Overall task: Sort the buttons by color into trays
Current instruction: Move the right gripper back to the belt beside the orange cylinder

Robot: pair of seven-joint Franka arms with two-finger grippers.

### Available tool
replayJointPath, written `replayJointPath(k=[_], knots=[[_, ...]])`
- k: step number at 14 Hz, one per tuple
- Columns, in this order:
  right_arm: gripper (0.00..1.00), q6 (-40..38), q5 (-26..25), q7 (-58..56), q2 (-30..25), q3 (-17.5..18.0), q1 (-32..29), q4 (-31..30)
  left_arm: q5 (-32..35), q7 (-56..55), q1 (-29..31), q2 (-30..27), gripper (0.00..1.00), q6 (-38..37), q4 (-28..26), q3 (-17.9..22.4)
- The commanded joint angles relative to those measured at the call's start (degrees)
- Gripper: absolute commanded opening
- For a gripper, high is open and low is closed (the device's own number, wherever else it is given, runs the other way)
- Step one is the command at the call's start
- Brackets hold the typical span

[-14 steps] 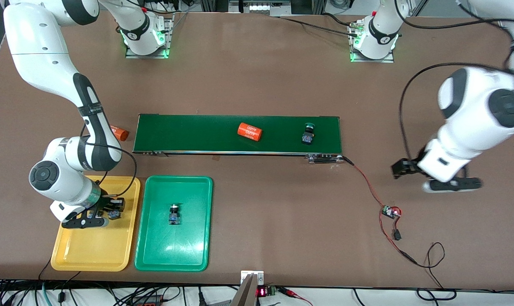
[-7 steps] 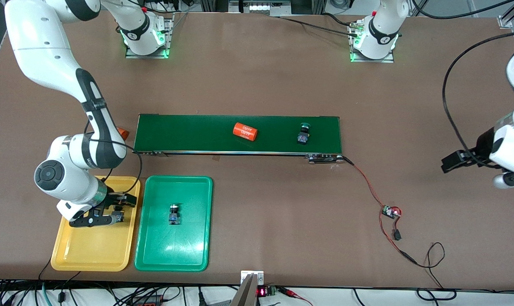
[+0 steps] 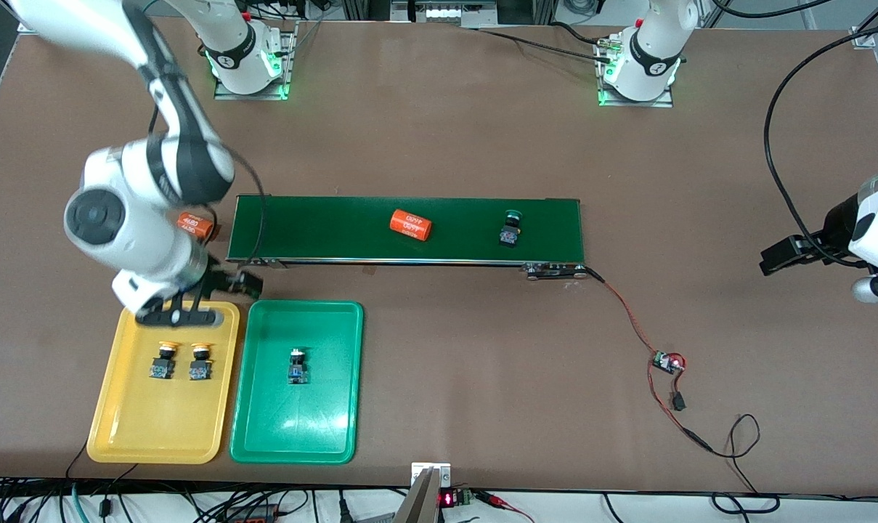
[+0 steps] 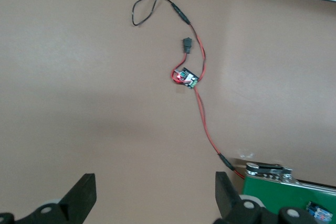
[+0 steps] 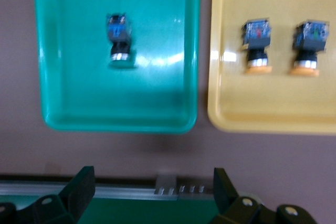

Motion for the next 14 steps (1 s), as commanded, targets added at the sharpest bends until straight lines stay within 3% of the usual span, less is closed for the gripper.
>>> replayJointPath(k=[1,4,8,12,14], knots=[[1.0,0.53,0.96,9.49,-8.01,6.0,-0.51,-9.82,-1.35,2.39,1.08,-0.17,1.0,-3.76,3.75,-0.5],[1.0,1.05,0.96,18.91,-7.66,10.94,1.14,-10.87,-5.02,8.18,3.62,-1.22,1.0,-7.19,3.93,-0.67],[1.0,1.75,0.96,24.81,-7.49,10.95,5.2,-12.63,-4.87,9.69,3.99,-2.99,1.0,-7.9,3.05,-0.33],[1.0,9.92,0.87,26.83,-5.39,10.95,6.96,-15.53,-4.95,9.6,3.73,-3.07,1.0,-8.08,3.05,-0.5],[1.0,10.37,0.17,29.57,-4.32,10.86,7.92,-15.18,-4.96,9.6,1.54,-3.25,1.0,-7.9,2.96,1.42]])
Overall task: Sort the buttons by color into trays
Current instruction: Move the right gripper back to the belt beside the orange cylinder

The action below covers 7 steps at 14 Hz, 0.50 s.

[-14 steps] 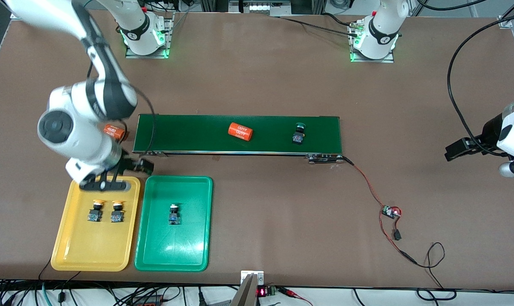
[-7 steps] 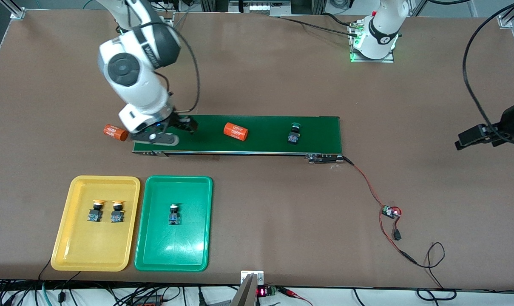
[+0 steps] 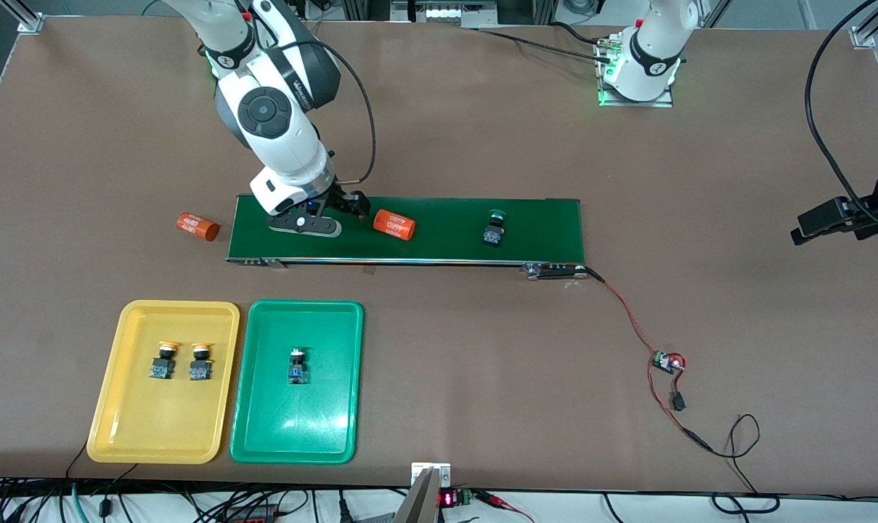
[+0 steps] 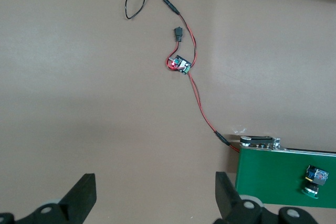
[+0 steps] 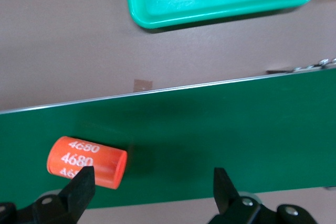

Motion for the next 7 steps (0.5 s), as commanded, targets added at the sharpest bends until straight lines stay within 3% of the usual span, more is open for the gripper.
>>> replayJointPath(k=[1,2,3,7], knots=[[1.0,1.06,-0.35,2.73,1.02,-0.17,1.07,-0.1,-1.12,1.36,-5.79,-0.99,1.0,-0.57,-0.46,6.78],[1.0,0.97,-0.52,2.64,1.46,-0.17,0.9,-0.1,-1.21,1.36,-10.44,-0.99,1.0,-0.57,-0.55,11.97],[1.0,0.97,-0.53,2.64,1.55,-0.17,0.63,-0.01,-1.21,1.36,-12.75,-1.17,1.0,-0.57,-0.64,14.63],[1.0,1.15,-0.53,2.73,1.81,-0.26,0.98,0.34,-1.21,1.36,-14.35,-2.84,1.0,-0.39,-2.75,15.54]])
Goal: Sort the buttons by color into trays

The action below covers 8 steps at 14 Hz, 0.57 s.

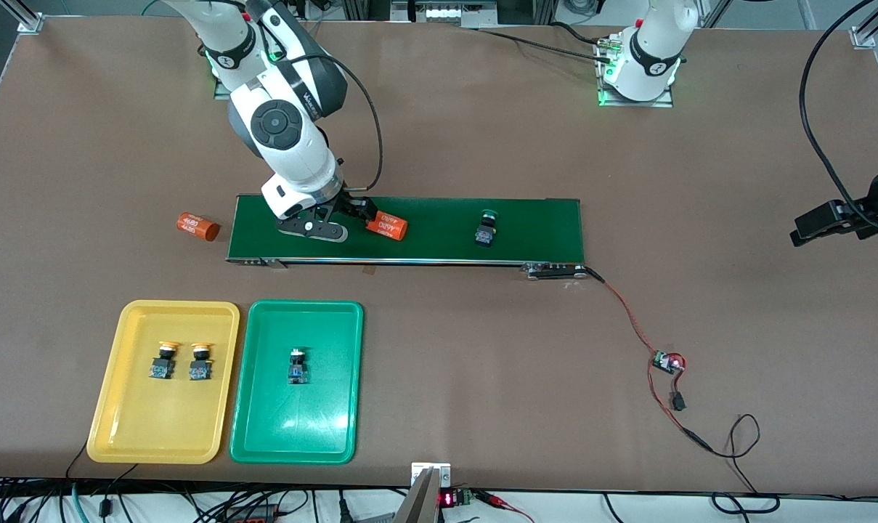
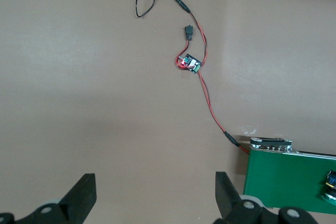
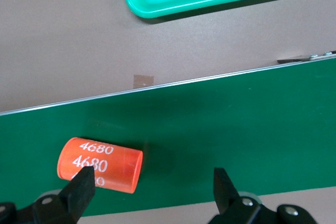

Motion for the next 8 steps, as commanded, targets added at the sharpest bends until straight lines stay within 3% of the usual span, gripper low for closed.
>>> replayJointPath(k=[1,8], knots=[[1.0,0.23,-0.55,1.09,0.04,-0.03,0.4,0.31,-1.4,1.33,-1.2,-2.15,1.0,-0.33,-1.8,1.37],[1.0,0.4,-6.79,1.18,2.93,-0.03,3.38,0.4,-1.32,1.95,-0.94,-2.06,1.0,0.02,-1.8,1.27]])
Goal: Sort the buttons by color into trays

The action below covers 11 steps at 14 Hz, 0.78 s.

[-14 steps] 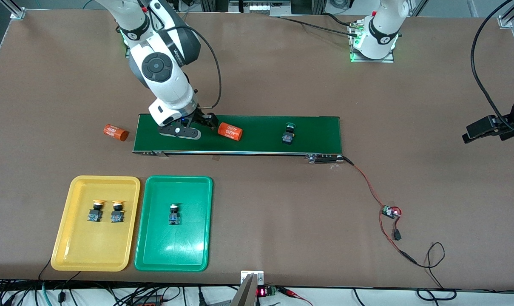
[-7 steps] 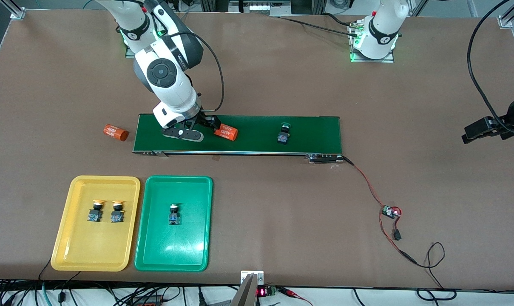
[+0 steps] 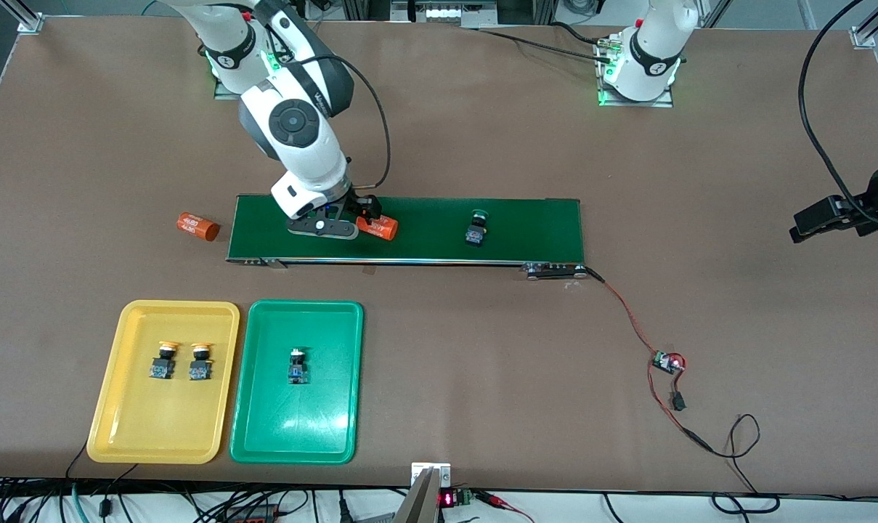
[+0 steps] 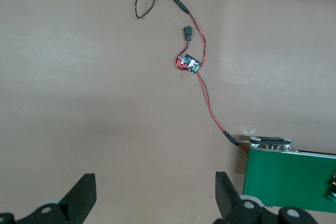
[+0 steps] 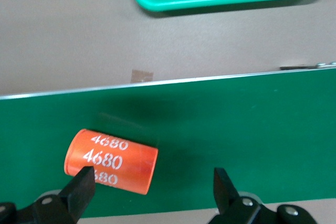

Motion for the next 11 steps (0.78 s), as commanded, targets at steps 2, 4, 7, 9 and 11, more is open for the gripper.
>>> replayJointPath(k=[2,4,7,9,11], knots=[[1.0,0.48,-1.53,1.79,1.03,-0.1,1.72,0.5,-1.2,1.67,-0.56,-1.57,1.0,0.77,-1.76,0.73],[1.0,0.57,-1.53,1.79,1.47,-0.1,1.72,0.59,-1.63,1.58,-0.56,-1.57,1.0,0.68,-1.68,0.64],[1.0,0.57,-1.53,2.85,1.47,-0.1,1.8,1.03,-1.64,1.23,-1.08,-1.57,1.0,0.24,-1.68,0.55],[1.0,0.57,-1.36,2.94,1.91,-0.1,1.72,1.2,-1.64,1.14,-0.91,-1.3,1.0,0.33,-1.94,0.55],[1.0,0.74,-1.1,2.94,2.09,-0.01,1.72,1.38,-1.64,1.14,-0.65,-1.21,1.0,0.33,-2.03,0.64]])
